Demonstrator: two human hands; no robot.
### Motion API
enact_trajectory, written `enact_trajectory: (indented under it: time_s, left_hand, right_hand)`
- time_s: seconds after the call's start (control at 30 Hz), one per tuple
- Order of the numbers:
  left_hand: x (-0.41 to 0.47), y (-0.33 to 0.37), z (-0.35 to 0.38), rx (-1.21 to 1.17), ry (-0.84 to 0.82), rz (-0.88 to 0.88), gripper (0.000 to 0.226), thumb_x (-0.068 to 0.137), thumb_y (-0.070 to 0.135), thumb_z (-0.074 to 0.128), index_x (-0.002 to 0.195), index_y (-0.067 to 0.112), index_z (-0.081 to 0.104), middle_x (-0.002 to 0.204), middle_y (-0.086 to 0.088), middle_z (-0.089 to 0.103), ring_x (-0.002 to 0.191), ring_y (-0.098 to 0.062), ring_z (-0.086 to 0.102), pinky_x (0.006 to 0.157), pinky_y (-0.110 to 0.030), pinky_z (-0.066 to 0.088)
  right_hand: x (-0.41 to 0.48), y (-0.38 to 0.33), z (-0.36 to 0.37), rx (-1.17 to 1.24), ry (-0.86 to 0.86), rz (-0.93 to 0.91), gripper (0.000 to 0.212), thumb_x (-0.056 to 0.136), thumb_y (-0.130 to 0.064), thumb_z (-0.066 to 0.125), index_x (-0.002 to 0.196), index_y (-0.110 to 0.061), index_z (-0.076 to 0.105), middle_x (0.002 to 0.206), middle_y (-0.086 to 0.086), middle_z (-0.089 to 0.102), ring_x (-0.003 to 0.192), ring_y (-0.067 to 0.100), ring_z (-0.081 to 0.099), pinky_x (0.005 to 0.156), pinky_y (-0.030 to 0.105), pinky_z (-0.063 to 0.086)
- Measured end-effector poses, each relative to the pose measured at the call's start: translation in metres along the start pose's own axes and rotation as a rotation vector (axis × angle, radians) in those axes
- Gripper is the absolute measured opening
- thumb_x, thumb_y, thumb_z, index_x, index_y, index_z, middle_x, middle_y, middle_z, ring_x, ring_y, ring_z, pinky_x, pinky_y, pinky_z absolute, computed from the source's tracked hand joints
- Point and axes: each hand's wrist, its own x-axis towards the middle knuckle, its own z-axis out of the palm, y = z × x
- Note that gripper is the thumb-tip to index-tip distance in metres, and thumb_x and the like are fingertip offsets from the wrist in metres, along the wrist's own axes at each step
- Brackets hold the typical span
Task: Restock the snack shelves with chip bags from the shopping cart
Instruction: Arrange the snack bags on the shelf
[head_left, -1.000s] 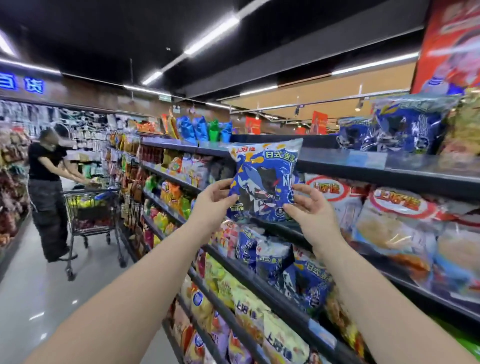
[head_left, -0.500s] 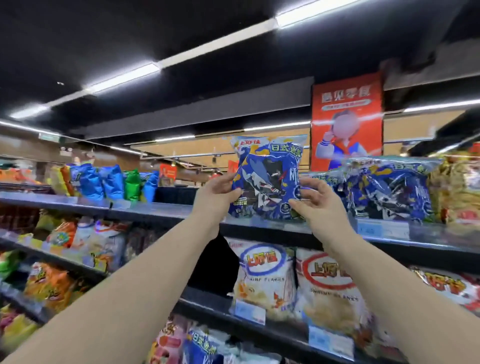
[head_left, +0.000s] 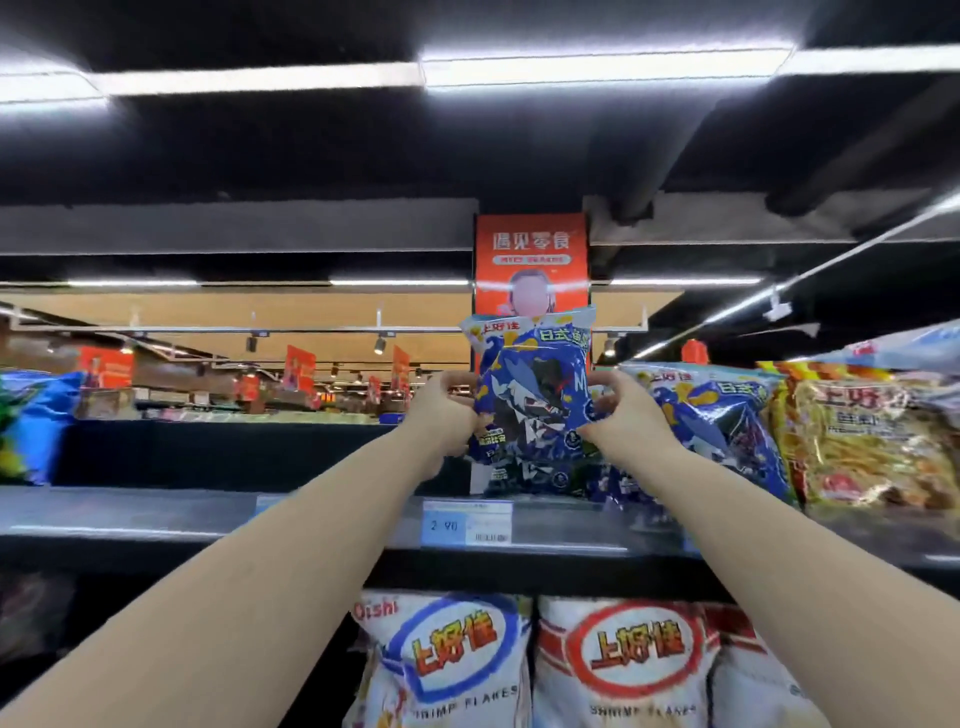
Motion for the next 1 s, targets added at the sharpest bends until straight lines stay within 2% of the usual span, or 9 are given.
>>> enact_trajectory:
  time_s: [0.1, 0.23, 0.37, 0.5, 0.6, 0.67, 0.77, 0.9, 1.0]
  left_hand:
    - [0.022, 0.0, 0.0, 0.068, -0.189, -0.099, 0.058, 0.084, -0.019, 0.048, 0.129, 0.017, 0.047, 0.121, -0.015, 0.058, 0.108, -0.029, 0.057, 0.09, -0.046, 0.049]
    - [0.045, -0.001, 0.001, 0.043, -0.269, -0.174, 0.054, 0.087, -0.012, 0.045, 0.136, 0.009, 0.043, 0.128, -0.012, 0.051, 0.121, -0.031, 0.053, 0.108, -0.06, 0.036]
    - [0.066, -0.014, 0.002, 0.089, -0.305, -0.276, 0.033, 0.091, 0.017, 0.049, 0.123, 0.01, 0.052, 0.13, -0.013, 0.047, 0.117, -0.033, 0.048, 0.105, -0.07, 0.029]
    - [0.071, -0.023, -0.002, 0.179, -0.426, -0.355, 0.059, 0.099, 0.052, 0.037, 0.143, 0.012, 0.038, 0.127, -0.012, 0.055, 0.114, -0.033, 0.054, 0.103, -0.064, 0.034]
    - [0.069, -0.025, -0.003, 0.178, -0.509, -0.419, 0.074, 0.098, 0.062, 0.027, 0.152, 0.011, 0.026, 0.133, -0.014, 0.053, 0.112, -0.033, 0.055, 0.105, -0.064, 0.03]
    - [0.07, -0.026, -0.003, 0.171, -0.531, -0.432, 0.08, 0.096, 0.066, 0.025, 0.154, 0.011, 0.02, 0.145, -0.016, 0.044, 0.123, -0.036, 0.049, 0.108, -0.066, 0.026]
    - [0.071, -0.027, -0.002, 0.199, -0.5, -0.429, 0.083, 0.095, 0.069, 0.023, 0.154, 0.012, 0.02, 0.152, -0.019, 0.036, 0.135, -0.039, 0.039, 0.106, -0.065, 0.028]
    - [0.069, -0.021, -0.004, 0.247, -0.332, -0.358, 0.069, 0.098, 0.064, 0.025, 0.143, 0.013, 0.043, 0.14, -0.017, 0.05, 0.128, -0.037, 0.046, 0.1, -0.058, 0.038]
    - [0.062, -0.013, -0.003, 0.442, -0.109, -0.095, 0.029, 0.098, 0.04, 0.05, 0.116, 0.018, 0.057, 0.12, -0.01, 0.058, 0.101, -0.023, 0.056, 0.087, -0.041, 0.047]
  right_hand:
    - [0.022, 0.007, 0.002, 0.006, -0.094, 0.147, 0.046, 0.088, -0.002, 0.052, 0.133, -0.015, 0.05, 0.09, 0.007, 0.056, 0.071, 0.02, 0.05, 0.063, 0.03, 0.042]
    - [0.049, 0.017, 0.005, 0.096, -0.185, 0.277, 0.045, 0.088, -0.004, 0.05, 0.133, -0.002, 0.051, 0.094, 0.007, 0.051, 0.076, 0.019, 0.049, 0.075, 0.035, 0.044]
    - [0.062, 0.023, 0.013, 0.086, -0.24, 0.335, 0.041, 0.089, 0.005, 0.039, 0.126, -0.007, 0.052, 0.079, 0.007, 0.042, 0.069, 0.02, 0.041, 0.085, 0.043, 0.051]
    - [0.058, 0.03, 0.015, 0.034, -0.297, 0.394, 0.014, 0.094, 0.001, 0.039, 0.095, -0.007, 0.051, 0.083, 0.013, 0.04, 0.08, 0.028, 0.044, 0.085, 0.045, 0.054]
    - [0.057, 0.033, 0.015, -0.002, -0.369, 0.43, 0.03, 0.101, -0.019, 0.047, 0.127, -0.004, 0.048, 0.118, 0.025, 0.052, 0.112, 0.039, 0.054, 0.093, 0.047, 0.051]
    - [0.055, 0.032, 0.019, -0.016, -0.377, 0.44, 0.048, 0.101, -0.025, 0.049, 0.142, -0.003, 0.036, 0.142, 0.027, 0.04, 0.125, 0.042, 0.047, 0.094, 0.046, 0.048]
    - [0.055, 0.031, 0.022, -0.035, -0.319, 0.414, 0.047, 0.1, -0.027, 0.051, 0.139, -0.003, 0.041, 0.141, 0.021, 0.042, 0.115, 0.036, 0.054, 0.09, 0.045, 0.054]
    - [0.054, 0.024, 0.018, -0.29, -0.19, 0.181, 0.035, 0.094, -0.027, 0.058, 0.115, 0.001, 0.056, 0.104, 0.011, 0.06, 0.085, 0.021, 0.059, 0.076, 0.034, 0.053]
    - [0.046, 0.011, 0.012, -0.472, -0.092, -0.026, 0.047, 0.091, -0.021, 0.061, 0.134, -0.008, 0.047, 0.125, 0.013, 0.058, 0.103, 0.023, 0.058, 0.082, 0.032, 0.048]
